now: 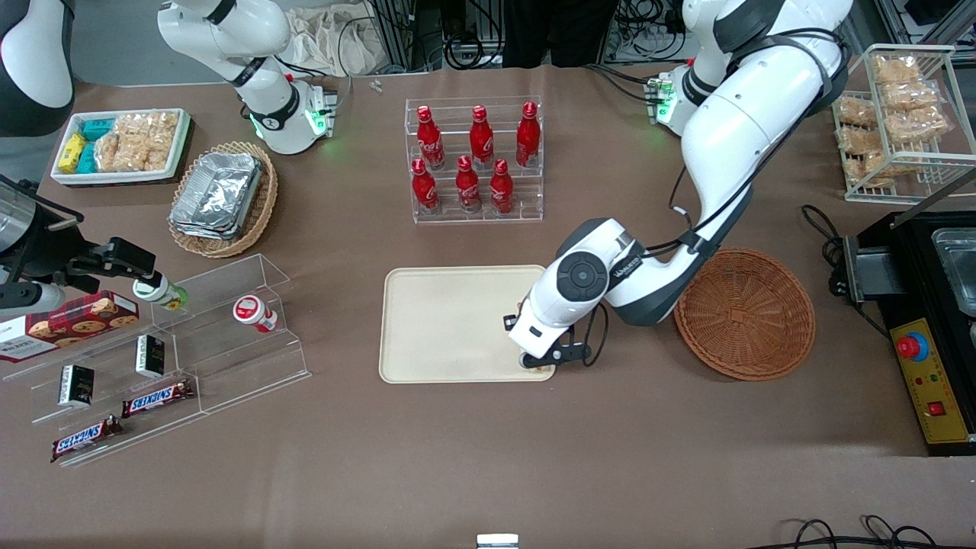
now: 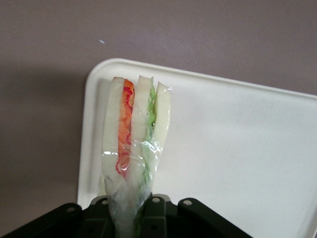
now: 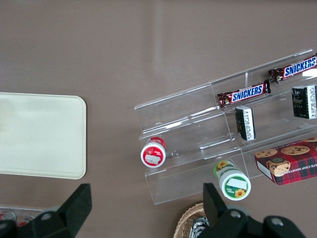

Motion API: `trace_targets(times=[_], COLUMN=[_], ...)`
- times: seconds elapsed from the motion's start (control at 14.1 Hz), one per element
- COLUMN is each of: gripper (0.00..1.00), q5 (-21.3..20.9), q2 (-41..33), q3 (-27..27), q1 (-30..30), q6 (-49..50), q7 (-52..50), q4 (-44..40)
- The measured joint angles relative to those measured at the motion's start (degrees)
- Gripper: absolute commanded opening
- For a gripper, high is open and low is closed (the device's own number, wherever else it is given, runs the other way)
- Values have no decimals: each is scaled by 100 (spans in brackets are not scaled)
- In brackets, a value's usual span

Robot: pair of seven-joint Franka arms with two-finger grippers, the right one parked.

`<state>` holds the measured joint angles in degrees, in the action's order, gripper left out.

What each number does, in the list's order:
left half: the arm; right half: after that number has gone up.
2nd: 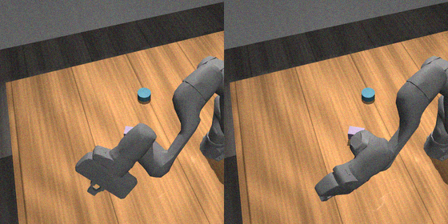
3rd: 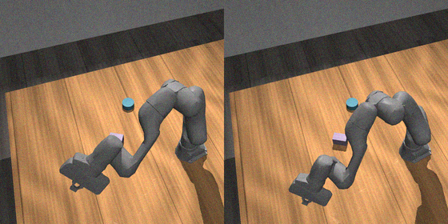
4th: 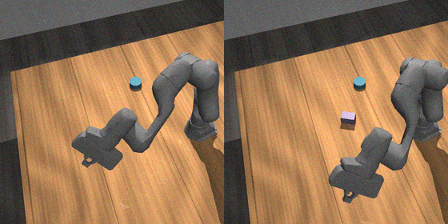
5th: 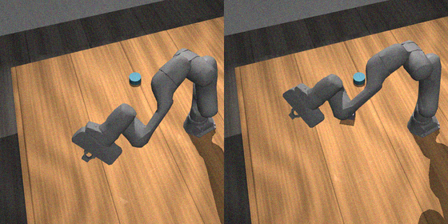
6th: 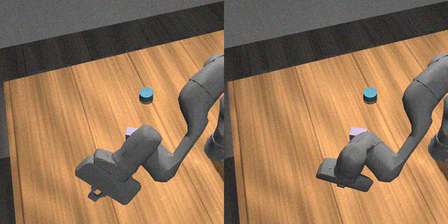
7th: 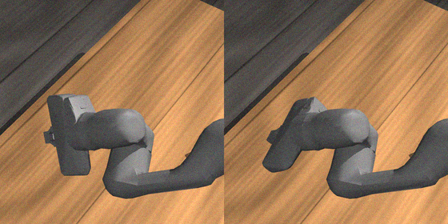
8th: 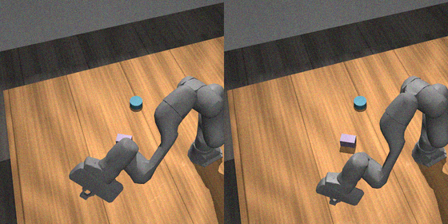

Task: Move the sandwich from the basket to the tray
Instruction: 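Lower the sandwich onto the cream tray and open the left gripper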

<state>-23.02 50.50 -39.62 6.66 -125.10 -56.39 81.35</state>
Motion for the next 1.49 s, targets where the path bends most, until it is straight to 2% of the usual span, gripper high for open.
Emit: trace_targets(times=[0.57, 0.71, 0.78, 0.92, 1.06, 1.49], gripper=[0, 16, 28, 66, 99, 99], q5=[-26, -60, -64, -65, -65, -65], q2=[5, -38, -66, -103, -129, -214], q3=[34, 82, 110, 133, 138, 146], q1=[63, 62, 60, 55, 52, -42], q6=[-538, -658, -755, -837, -846, -786], q7=[-3, -3, -3, -21, -40, -188], q4=[452, 561, 636, 740, 768, 757])
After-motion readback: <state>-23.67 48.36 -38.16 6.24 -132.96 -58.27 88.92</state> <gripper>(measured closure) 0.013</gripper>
